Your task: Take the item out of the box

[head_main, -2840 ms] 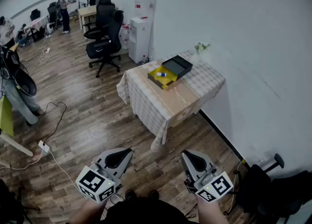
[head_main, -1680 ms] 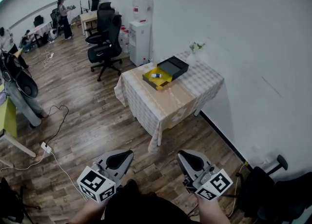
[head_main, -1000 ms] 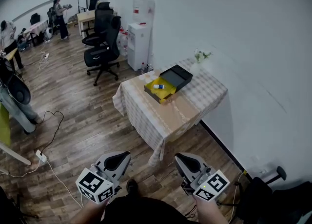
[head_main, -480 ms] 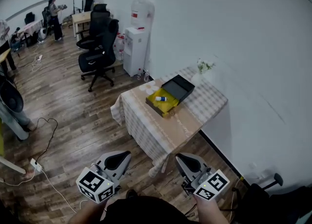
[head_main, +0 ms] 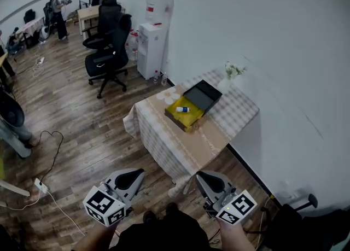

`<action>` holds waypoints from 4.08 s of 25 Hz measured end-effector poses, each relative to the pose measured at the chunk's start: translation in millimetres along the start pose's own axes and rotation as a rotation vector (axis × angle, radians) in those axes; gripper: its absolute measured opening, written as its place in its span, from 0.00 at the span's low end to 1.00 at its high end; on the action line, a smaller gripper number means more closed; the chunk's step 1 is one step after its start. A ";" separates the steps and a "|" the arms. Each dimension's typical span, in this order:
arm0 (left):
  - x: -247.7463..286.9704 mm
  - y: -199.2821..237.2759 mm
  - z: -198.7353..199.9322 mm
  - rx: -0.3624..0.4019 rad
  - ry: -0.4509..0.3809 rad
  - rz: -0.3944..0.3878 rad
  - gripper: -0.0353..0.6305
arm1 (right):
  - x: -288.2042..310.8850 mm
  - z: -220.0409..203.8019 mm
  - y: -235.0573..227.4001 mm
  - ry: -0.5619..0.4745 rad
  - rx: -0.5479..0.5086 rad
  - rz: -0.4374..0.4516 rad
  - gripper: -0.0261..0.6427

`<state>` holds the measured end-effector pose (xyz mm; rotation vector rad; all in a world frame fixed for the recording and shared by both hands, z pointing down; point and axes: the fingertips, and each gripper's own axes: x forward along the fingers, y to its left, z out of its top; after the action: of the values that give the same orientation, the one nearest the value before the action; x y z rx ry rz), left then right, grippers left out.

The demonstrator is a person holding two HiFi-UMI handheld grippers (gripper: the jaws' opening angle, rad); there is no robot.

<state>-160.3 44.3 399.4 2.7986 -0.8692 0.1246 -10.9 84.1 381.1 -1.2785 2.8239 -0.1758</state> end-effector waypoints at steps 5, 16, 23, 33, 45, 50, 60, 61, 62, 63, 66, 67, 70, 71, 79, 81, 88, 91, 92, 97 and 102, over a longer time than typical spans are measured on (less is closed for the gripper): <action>24.5 10.4 1.8 -0.001 0.021 -0.001 0.08 | 11.0 -2.4 -25.2 -0.007 0.025 0.011 0.10; 122.4 39.9 17.1 -0.001 0.040 0.035 0.08 | 39.5 4.2 -131.0 -0.036 0.060 0.066 0.10; 194.9 56.4 30.8 -0.004 0.060 0.069 0.08 | 53.6 5.2 -207.2 -0.035 0.092 0.106 0.10; 259.0 54.3 52.7 0.018 0.047 0.090 0.08 | 51.8 13.6 -269.5 -0.050 0.093 0.147 0.10; 282.1 72.7 53.7 0.020 0.057 0.052 0.08 | 72.7 1.6 -290.9 -0.018 0.102 0.120 0.10; 285.2 103.5 63.1 0.018 0.038 0.045 0.08 | 96.5 1.3 -301.7 0.022 0.060 0.098 0.10; 292.5 157.8 64.9 -0.004 0.028 0.041 0.08 | 155.7 -15.2 -328.9 0.177 -0.025 0.088 0.10; 294.4 162.8 64.2 -0.008 0.030 0.041 0.08 | 161.8 -18.5 -333.1 0.195 -0.031 0.088 0.10; 296.4 168.1 63.2 -0.013 0.033 0.040 0.08 | 168.3 -22.5 -337.3 0.214 -0.035 0.089 0.10; 298.4 173.3 61.9 -0.019 0.037 0.040 0.08 | 175.0 -26.9 -341.4 0.234 -0.040 0.091 0.10; 306.3 187.0 58.4 -0.035 0.049 0.039 0.08 | 194.2 -40.8 -353.5 0.299 -0.062 0.103 0.10; 309.5 191.1 57.2 -0.039 0.053 0.038 0.08 | 200.3 -45.4 -357.6 0.322 -0.070 0.109 0.10; 318.0 204.2 50.2 -0.049 0.068 0.038 0.08 | 218.3 -60.0 -368.3 0.379 -0.092 0.129 0.11; 320.1 208.9 46.6 -0.054 0.074 0.040 0.08 | 224.1 -66.3 -371.8 0.399 -0.095 0.137 0.12; 328.9 244.5 21.2 -0.131 0.111 0.079 0.08 | 264.5 -134.6 -405.1 0.588 -0.143 0.185 0.20; 328.3 251.9 13.8 -0.143 0.117 0.087 0.08 | 271.5 -150.5 -412.7 0.628 -0.171 0.194 0.20; 326.4 269.4 -5.6 -0.178 0.144 0.115 0.08 | 290.3 -214.2 -436.0 0.808 -0.250 0.234 0.22; 324.4 269.7 -10.0 -0.192 0.151 0.121 0.08 | 293.3 -243.5 -440.8 0.891 -0.297 0.255 0.23; 322.6 269.9 -11.3 -0.197 0.152 0.124 0.08 | 294.1 -251.9 -440.5 0.914 -0.317 0.264 0.23; 312.4 276.0 -15.2 -0.225 0.141 0.157 0.08 | 304.8 -283.7 -445.3 1.036 -0.455 0.295 0.25; 296.7 276.0 -16.9 -0.240 0.132 0.192 0.08 | 303.5 -304.6 -456.3 1.106 -0.504 0.300 0.25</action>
<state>-73.4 -337.4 505.5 2.4536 -1.0432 0.2162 105.1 -415.7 741.5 -0.9278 4.1877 -0.2151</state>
